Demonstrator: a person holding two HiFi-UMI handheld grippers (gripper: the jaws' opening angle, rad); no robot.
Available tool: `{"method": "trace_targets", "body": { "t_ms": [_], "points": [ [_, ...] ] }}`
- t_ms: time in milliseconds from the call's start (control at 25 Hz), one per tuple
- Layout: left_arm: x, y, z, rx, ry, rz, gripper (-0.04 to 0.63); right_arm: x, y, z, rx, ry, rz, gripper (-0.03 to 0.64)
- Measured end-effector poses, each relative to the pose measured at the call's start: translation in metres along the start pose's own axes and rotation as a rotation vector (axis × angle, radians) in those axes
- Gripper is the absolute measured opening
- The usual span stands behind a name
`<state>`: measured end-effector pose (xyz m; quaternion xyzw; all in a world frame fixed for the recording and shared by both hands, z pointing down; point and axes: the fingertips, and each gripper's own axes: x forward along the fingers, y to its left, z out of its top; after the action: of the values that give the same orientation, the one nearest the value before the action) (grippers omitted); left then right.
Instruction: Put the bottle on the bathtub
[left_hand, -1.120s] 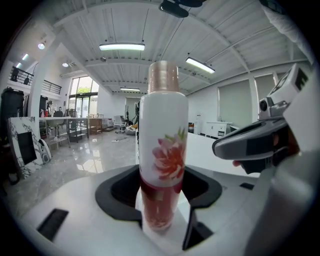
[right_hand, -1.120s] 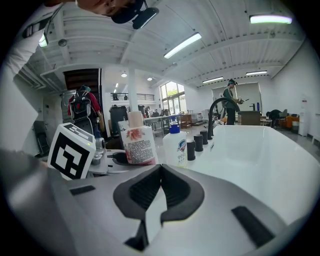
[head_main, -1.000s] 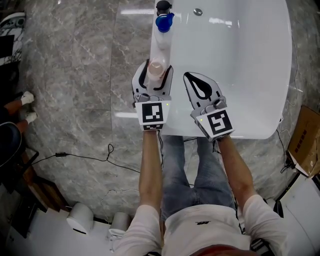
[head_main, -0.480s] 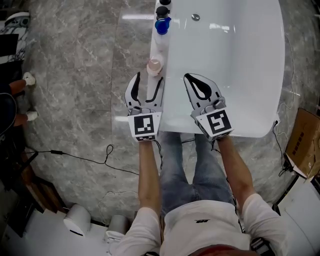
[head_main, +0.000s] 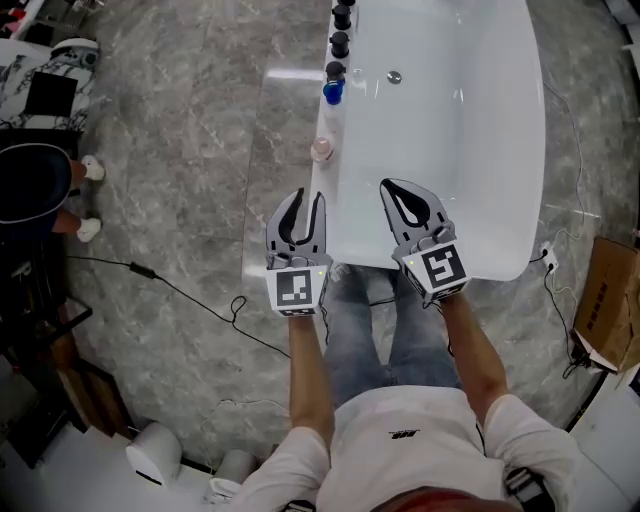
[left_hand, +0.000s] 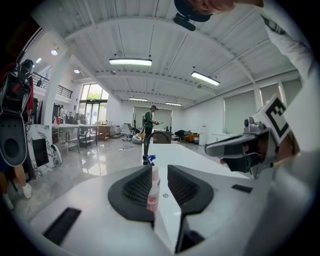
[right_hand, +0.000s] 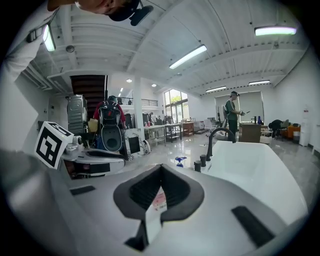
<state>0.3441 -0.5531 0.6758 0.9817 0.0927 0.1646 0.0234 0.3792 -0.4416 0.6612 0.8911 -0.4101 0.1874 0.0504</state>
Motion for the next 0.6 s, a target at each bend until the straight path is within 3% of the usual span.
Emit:
{"method": "trace_targets", "body": {
  "t_ms": [160, 600],
  "points": [
    [-0.031, -0.018, 0.042, -0.003, -0.016, -0.029, 0.021, -0.034, 0.014, 0.037, -0.016, -0.032, 0.010, -0.006],
    [-0.098, -0.062, 0.115, 0.026, -0.030, -0.033, 0.011, -0.116, 0.047, 0.097, -0.031, -0.090, 0.065, -0.007]
  ]
}}
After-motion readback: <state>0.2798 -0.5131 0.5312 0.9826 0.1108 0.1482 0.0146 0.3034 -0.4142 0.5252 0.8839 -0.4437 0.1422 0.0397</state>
